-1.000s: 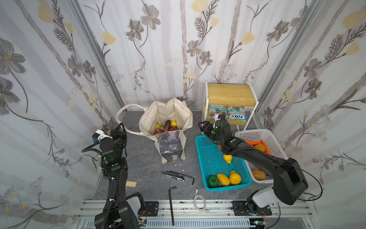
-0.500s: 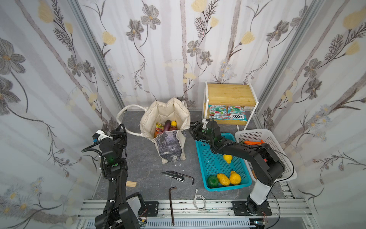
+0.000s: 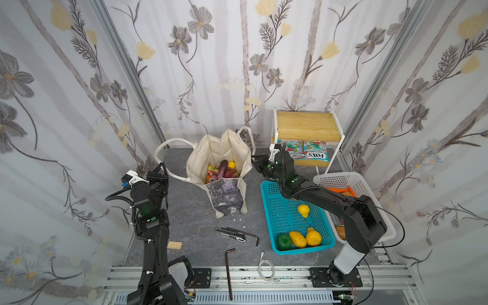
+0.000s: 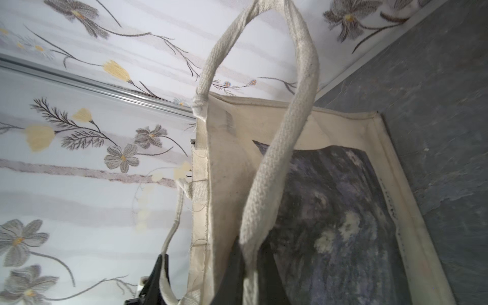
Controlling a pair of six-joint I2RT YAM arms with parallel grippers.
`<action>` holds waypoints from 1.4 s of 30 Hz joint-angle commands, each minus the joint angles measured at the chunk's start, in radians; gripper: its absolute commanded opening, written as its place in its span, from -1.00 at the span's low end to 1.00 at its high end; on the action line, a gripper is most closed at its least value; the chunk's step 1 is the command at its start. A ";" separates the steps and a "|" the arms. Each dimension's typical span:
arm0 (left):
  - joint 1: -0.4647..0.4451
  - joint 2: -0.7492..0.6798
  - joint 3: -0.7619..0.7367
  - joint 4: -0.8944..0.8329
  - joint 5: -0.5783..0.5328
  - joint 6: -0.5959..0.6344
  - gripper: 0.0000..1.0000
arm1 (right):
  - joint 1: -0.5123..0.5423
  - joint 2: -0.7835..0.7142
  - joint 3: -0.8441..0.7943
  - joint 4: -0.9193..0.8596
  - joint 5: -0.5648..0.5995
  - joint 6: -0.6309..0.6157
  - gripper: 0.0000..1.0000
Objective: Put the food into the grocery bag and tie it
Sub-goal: 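Pull the nearer handle outward with the left gripper while right holds the other, then bring both held handles together above the tote bag opening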
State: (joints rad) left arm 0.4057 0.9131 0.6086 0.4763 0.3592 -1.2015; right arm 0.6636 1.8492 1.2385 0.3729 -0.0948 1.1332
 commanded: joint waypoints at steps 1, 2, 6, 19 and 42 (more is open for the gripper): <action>0.001 -0.023 0.040 -0.091 -0.050 0.109 -1.00 | 0.007 -0.047 0.032 -0.136 0.141 -0.272 -1.00; 0.001 -0.021 0.060 -0.112 -0.045 0.131 -1.00 | 0.017 -0.056 0.051 -0.171 0.172 -0.333 -1.00; -0.018 0.000 0.140 -0.157 -0.002 0.214 -1.00 | 0.080 -0.065 0.108 -0.222 0.273 -0.592 -1.00; -0.348 0.076 0.327 -0.285 -0.095 0.446 -1.00 | 0.290 -0.089 0.046 -0.133 0.374 -1.313 -1.00; -0.696 0.316 0.566 -0.406 0.067 0.673 -0.74 | 0.364 -0.085 -0.097 0.086 0.389 -1.573 -1.00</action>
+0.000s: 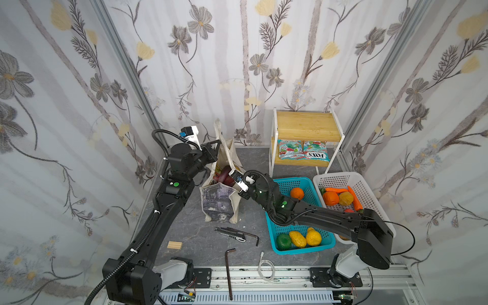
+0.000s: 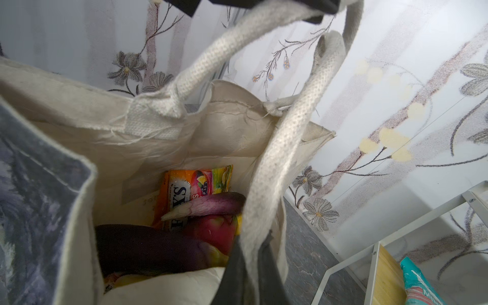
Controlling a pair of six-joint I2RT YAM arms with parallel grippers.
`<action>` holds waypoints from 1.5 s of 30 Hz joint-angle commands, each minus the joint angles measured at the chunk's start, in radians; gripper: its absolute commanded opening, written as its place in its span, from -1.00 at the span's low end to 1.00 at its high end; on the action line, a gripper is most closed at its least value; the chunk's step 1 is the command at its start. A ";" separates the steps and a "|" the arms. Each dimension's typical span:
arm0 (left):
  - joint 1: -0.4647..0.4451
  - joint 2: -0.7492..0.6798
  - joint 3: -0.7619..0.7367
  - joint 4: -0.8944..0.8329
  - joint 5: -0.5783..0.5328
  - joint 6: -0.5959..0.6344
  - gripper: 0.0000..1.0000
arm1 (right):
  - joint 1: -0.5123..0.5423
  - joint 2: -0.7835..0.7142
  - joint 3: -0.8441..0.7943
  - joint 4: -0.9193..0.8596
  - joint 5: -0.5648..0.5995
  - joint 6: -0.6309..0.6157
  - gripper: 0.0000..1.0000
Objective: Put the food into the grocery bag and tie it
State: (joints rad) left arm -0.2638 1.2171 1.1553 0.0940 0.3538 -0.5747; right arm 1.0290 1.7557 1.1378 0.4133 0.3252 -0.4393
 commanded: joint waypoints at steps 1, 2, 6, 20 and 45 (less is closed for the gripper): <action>-0.033 0.021 0.024 -0.039 0.097 0.048 -0.64 | 0.000 0.010 0.005 0.051 -0.030 0.002 -1.00; -0.036 0.025 0.027 -0.054 0.118 0.049 -0.62 | -0.003 0.011 0.008 0.053 -0.024 0.007 -1.00; -0.036 0.011 0.018 -0.106 0.072 0.067 -0.39 | -0.010 0.009 0.010 0.066 0.003 0.019 -1.00; -0.020 -0.030 0.080 -0.128 -0.069 0.013 0.20 | -0.017 -0.021 -0.004 0.112 0.001 0.039 -1.00; 0.098 0.169 0.195 -0.110 0.018 -0.195 0.38 | -0.005 -0.002 -0.076 0.124 -0.062 -0.060 -1.00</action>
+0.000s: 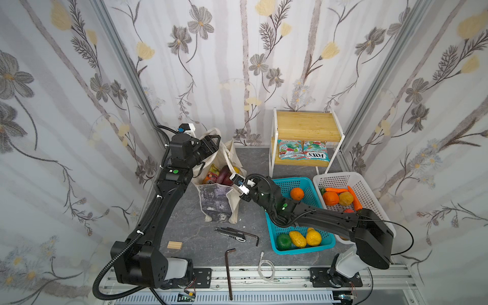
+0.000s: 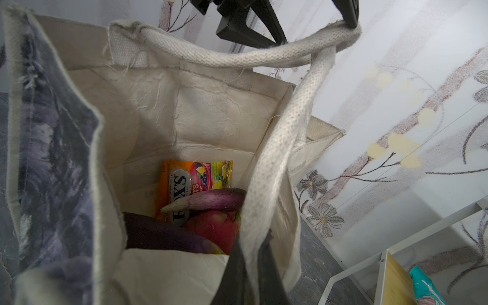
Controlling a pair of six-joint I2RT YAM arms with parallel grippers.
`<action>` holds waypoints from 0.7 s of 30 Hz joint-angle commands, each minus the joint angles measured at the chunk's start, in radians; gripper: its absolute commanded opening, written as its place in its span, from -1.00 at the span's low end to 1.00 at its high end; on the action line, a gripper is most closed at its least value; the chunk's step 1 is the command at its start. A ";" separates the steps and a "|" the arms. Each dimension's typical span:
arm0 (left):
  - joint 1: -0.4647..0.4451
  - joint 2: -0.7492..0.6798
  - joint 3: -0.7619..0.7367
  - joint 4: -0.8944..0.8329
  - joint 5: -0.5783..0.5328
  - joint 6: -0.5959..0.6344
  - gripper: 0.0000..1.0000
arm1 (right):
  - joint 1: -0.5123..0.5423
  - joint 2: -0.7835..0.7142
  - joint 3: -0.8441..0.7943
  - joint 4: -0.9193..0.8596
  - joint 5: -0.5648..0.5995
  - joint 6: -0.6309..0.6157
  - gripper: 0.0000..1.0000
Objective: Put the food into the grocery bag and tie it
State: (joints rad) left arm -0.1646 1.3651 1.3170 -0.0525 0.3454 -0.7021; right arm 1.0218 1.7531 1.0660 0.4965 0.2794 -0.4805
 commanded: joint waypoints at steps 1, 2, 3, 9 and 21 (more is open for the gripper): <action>0.000 0.032 0.041 0.039 0.032 -0.075 0.34 | 0.003 0.001 -0.006 0.042 -0.016 -0.019 -1.00; 0.000 0.045 0.048 0.042 0.037 -0.085 0.30 | 0.002 0.000 -0.008 0.046 -0.017 -0.019 -1.00; 0.000 0.053 0.051 0.046 0.037 -0.096 0.24 | 0.004 0.002 -0.010 0.048 -0.017 -0.019 -1.00; -0.014 0.085 0.061 0.095 0.102 -0.112 0.11 | 0.009 0.013 -0.008 0.048 -0.011 -0.015 -1.00; 0.001 -0.021 -0.001 0.098 0.008 -0.095 1.00 | 0.010 0.035 0.010 0.029 0.020 -0.010 -1.00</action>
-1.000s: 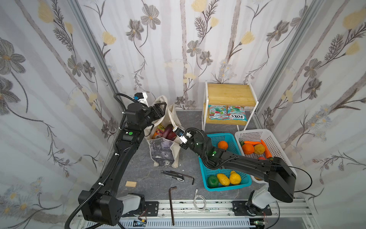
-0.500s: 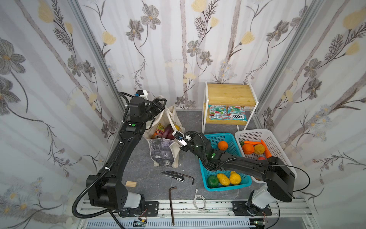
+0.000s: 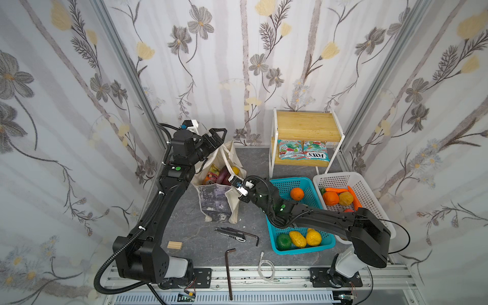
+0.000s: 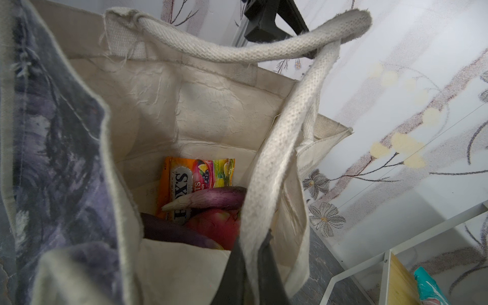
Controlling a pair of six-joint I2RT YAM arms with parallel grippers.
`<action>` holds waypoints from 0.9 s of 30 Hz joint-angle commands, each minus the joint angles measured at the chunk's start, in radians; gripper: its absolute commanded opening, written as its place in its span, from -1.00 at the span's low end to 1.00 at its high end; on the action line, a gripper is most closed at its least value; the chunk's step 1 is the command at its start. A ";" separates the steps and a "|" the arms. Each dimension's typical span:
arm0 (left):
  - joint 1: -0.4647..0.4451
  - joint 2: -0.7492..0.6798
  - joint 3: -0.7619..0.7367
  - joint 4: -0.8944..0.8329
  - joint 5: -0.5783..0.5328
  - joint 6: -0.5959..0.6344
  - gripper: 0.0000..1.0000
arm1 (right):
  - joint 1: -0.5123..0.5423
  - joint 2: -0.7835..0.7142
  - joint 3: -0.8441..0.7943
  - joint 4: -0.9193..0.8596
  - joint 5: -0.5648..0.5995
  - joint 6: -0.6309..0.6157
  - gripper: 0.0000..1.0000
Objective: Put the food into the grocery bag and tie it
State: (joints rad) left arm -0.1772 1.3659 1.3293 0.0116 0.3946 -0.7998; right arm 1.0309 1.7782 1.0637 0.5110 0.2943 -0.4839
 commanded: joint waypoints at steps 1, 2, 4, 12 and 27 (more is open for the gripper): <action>0.025 -0.032 -0.023 0.034 -0.051 -0.018 1.00 | 0.001 0.011 0.013 0.014 0.005 -0.004 -1.00; 0.041 -0.048 -0.028 0.036 -0.063 -0.036 1.00 | 0.000 0.011 0.016 0.012 0.007 -0.005 -1.00; 0.081 -0.078 -0.069 0.037 -0.087 -0.072 1.00 | 0.002 0.018 0.027 0.002 0.023 -0.005 -1.00; 0.104 -0.028 -0.076 0.133 0.055 -0.106 0.56 | 0.006 0.036 0.048 -0.016 0.031 -0.005 -1.00; 0.105 0.113 -0.055 0.269 0.150 -0.191 -0.20 | 0.015 0.050 0.073 -0.042 0.070 -0.009 -1.00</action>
State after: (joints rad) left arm -0.0708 1.4784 1.2659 0.2291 0.5140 -0.9974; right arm 1.0443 1.8214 1.1278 0.4755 0.3515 -0.4835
